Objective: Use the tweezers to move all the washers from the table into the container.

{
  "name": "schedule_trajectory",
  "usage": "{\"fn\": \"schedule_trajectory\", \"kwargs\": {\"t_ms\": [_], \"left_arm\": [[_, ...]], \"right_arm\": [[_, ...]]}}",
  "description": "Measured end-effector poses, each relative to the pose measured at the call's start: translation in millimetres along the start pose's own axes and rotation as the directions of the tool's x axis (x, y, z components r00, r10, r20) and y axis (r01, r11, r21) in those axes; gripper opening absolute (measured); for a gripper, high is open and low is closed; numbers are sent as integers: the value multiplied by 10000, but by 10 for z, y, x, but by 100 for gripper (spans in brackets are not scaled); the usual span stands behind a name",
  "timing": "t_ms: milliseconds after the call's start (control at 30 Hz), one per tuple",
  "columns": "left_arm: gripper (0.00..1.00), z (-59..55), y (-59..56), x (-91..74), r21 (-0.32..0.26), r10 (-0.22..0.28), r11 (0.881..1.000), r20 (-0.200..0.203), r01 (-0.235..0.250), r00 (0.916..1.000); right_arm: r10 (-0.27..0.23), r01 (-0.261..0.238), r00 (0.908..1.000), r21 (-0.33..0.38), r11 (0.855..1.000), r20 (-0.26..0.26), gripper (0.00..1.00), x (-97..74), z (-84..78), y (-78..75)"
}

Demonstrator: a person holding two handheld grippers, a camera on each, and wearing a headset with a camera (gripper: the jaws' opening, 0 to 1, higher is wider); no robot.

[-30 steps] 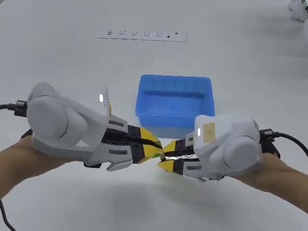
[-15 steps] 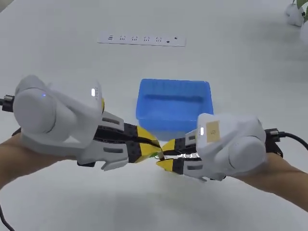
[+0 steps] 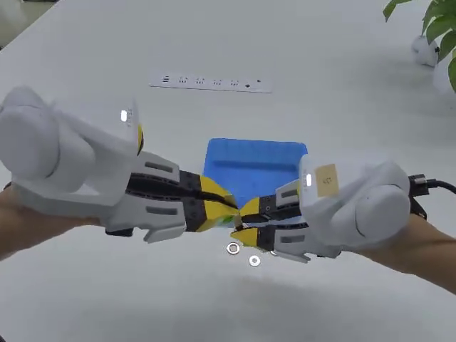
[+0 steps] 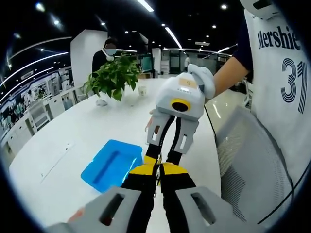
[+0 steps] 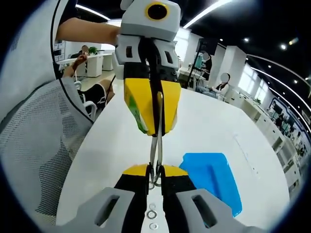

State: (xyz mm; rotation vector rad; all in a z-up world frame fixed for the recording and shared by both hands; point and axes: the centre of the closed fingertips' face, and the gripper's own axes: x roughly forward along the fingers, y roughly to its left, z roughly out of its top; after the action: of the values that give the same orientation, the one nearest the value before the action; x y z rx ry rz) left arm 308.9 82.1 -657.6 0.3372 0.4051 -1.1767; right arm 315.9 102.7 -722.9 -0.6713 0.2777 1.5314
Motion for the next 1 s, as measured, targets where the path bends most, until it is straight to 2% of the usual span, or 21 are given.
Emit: {"fn": "schedule_trajectory", "kwargs": {"t_ms": [233, 500, 633, 800, 900, 1000], "left_arm": [[7, 95, 171, -40, 214, 242, 9995, 148, -245, 9996], [7, 119, 408, -22, 424, 425, 9982, 239, -435, 9988], [7, 129, 509, 24, 543, 432, 9975, 219, -444, 9988], [7, 142, 721, 114, 566, 409, 9975, 315, -427, 9987], [7, 114, 834, 217, 762, 313, 9966, 147, -323, 9994], [7, 64, 939, 325, 634, 181, 9978, 117, -188, 9998]], "right_arm": [[-213, 216, 9997, -321, 9993, 69, 10, 0, 80, -206], [-314, 309, 9995, -705, 9970, -54, 10, 35, 74, -443], [-437, 435, 9990, -620, 9971, -21, 10, 45, 28, -588], [-702, 696, 9975, -492, 9964, -112, 10, 52, -57, -806], [-807, 799, 9965, -353, 9962, -227, 10, 73, -160, -917], [-831, 828, 9961, -92, 9965, -300, 10, 104, -260, -978]]}}
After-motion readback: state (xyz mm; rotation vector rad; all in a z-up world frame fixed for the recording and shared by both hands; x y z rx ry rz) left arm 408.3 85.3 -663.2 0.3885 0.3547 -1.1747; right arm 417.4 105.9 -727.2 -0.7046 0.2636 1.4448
